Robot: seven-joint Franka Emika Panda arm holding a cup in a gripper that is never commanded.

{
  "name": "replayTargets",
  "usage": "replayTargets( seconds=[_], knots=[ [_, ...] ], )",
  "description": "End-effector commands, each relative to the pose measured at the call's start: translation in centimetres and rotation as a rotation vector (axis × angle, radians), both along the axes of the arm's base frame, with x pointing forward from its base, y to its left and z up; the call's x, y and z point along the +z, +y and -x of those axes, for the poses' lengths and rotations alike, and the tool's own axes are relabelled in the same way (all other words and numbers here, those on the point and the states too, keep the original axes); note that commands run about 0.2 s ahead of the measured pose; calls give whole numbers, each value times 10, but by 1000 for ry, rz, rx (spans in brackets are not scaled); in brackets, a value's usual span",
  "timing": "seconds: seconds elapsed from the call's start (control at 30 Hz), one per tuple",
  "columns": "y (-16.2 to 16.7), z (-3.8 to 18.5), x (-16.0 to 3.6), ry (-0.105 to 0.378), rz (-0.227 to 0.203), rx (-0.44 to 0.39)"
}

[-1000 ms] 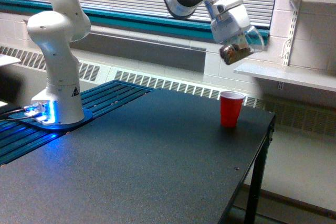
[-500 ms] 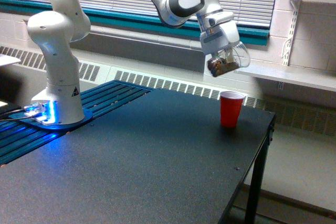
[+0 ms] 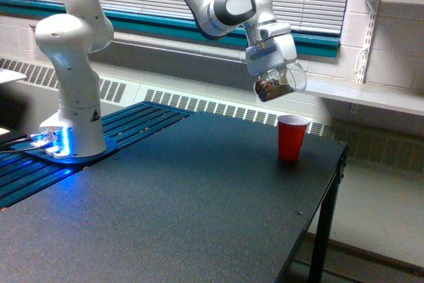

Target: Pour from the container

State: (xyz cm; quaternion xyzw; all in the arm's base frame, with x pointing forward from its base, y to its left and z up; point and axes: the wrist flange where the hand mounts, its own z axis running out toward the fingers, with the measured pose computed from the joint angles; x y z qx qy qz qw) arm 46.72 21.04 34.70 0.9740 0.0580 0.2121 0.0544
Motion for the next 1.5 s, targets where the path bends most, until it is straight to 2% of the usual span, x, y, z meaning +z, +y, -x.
replayTargets(
  seconds=[0.03,0.47,0.97,1.5],
  knots=[
    [14,8,-8,15,18,9],
    [27,12,-25,47,67,25],
    [47,4,-38,68,120,49],
    [66,0,-47,103,218,96]
  ],
)
